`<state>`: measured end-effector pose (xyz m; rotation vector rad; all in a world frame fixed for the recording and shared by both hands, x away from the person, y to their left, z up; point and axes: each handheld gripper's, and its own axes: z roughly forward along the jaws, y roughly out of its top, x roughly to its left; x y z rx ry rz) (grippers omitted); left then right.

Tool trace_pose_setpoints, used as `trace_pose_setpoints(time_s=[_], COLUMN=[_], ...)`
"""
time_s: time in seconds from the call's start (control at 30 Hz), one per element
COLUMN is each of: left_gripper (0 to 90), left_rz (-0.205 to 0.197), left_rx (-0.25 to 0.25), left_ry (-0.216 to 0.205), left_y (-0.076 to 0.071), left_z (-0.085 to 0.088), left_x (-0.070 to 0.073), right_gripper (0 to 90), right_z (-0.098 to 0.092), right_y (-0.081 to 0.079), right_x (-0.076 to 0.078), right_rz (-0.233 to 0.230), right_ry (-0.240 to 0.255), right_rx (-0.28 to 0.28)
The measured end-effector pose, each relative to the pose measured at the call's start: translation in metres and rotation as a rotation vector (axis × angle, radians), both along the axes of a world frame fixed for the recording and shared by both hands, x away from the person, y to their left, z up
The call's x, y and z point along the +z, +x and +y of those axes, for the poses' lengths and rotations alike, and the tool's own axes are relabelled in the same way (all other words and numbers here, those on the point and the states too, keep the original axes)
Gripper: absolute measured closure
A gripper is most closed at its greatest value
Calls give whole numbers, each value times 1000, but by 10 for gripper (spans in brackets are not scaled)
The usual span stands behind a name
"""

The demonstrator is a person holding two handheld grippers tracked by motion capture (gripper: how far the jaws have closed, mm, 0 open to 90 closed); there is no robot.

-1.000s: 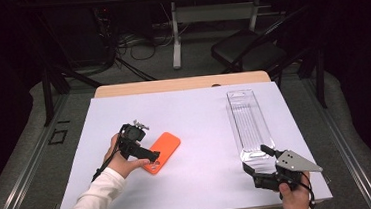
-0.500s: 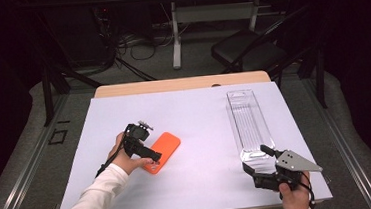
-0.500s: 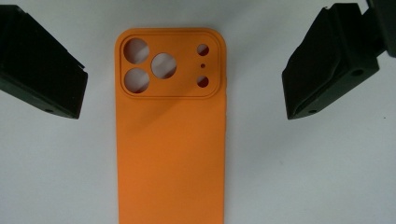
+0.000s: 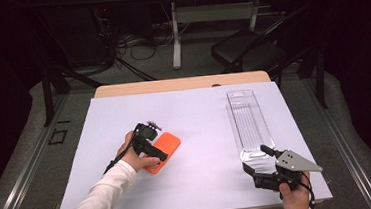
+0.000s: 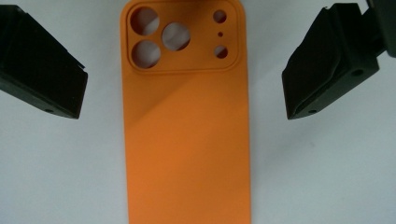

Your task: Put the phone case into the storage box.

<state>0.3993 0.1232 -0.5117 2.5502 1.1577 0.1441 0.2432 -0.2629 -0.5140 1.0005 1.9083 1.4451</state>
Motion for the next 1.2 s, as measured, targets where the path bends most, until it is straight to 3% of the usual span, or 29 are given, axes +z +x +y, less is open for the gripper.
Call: trace_pose_setpoints(time_s=[0.67,1.2], left_gripper=[6,17], left_rz=[8,-19], left_rx=[-3,8], left_ry=[45,65], left_y=[8,12], left_z=[-13,-20], left_x=[-19,-26], right_gripper=[146,146], right_z=[0,-1], right_y=[0,0], right_x=[0,0], right_rz=[-1,1], right_ry=[3,2], right_rx=[0,3])
